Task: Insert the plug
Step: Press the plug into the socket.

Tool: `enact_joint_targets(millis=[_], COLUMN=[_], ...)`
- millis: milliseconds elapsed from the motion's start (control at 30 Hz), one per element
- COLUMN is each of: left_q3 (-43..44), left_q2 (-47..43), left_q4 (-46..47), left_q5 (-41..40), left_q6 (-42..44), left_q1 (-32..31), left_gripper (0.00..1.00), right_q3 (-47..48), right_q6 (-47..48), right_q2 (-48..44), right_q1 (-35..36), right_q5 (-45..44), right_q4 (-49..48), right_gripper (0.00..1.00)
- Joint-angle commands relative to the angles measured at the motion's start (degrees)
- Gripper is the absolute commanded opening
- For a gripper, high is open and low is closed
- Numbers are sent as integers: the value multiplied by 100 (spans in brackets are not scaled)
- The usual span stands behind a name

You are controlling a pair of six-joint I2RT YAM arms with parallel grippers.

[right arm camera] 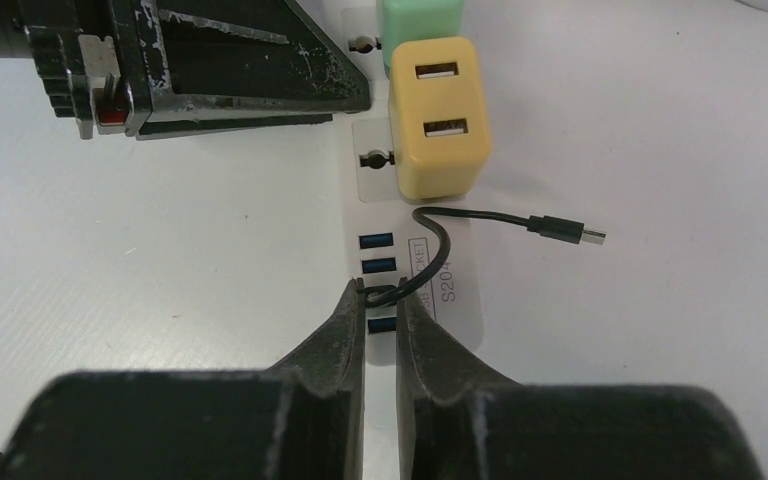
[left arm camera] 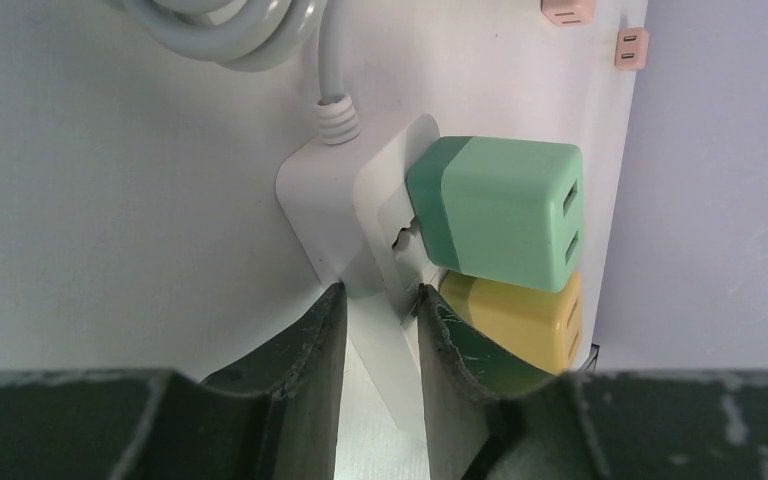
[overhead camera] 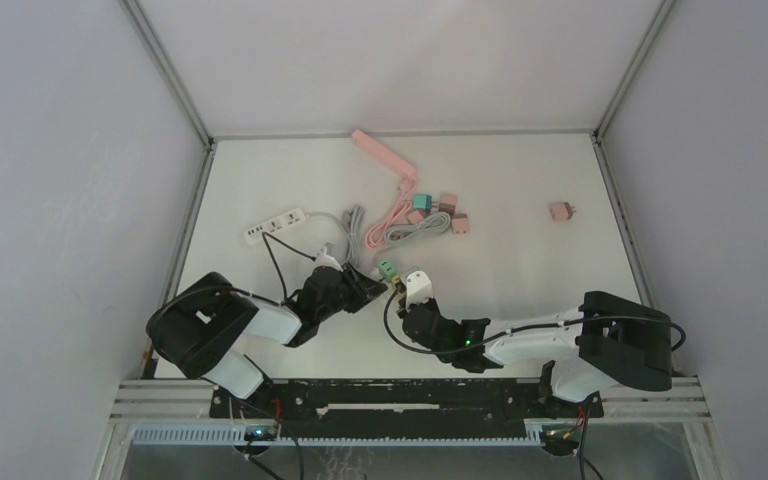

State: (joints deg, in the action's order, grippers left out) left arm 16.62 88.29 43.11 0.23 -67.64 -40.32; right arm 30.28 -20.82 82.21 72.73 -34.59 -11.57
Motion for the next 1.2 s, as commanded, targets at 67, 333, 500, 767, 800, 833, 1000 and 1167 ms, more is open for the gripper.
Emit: enact_joint_targets(millis=[67,333,500,767,800,833,1000,1167], left_q3=[231,218,236,184,179,169,69,-2], left_q2=[4,-29,-21,-235,-283,-350,-785,-1698], left_q4=[109,108,109,19,-24,-61,-359,-1157], left_q5=[130,116,126,39,22,9,-148,-485], left_q6=[-46,-44,-43,10,25,43,174,493], left_q1=[5,6,2,6,6,6,6,5], left_gripper=[36,36,37,48,49,50,57,64], right_q3=[-244,-194,-172,-21,-20,-20,-22,-17], right_q6=[-347,-300,-105,145,167,176,235,288], right_q2=[227,106,-449,-1089,-1160,-1224,-1347,-1253], right_q1=[-90,-108,-221,-501,-533,-573,-794,-919], right_q5=[648,703,777,1015,1070,1123,1386,1604], right_q4=[823,802,698,705,694,692,739,668], right_gripper=[0,0,2,40,43,45,60,76])
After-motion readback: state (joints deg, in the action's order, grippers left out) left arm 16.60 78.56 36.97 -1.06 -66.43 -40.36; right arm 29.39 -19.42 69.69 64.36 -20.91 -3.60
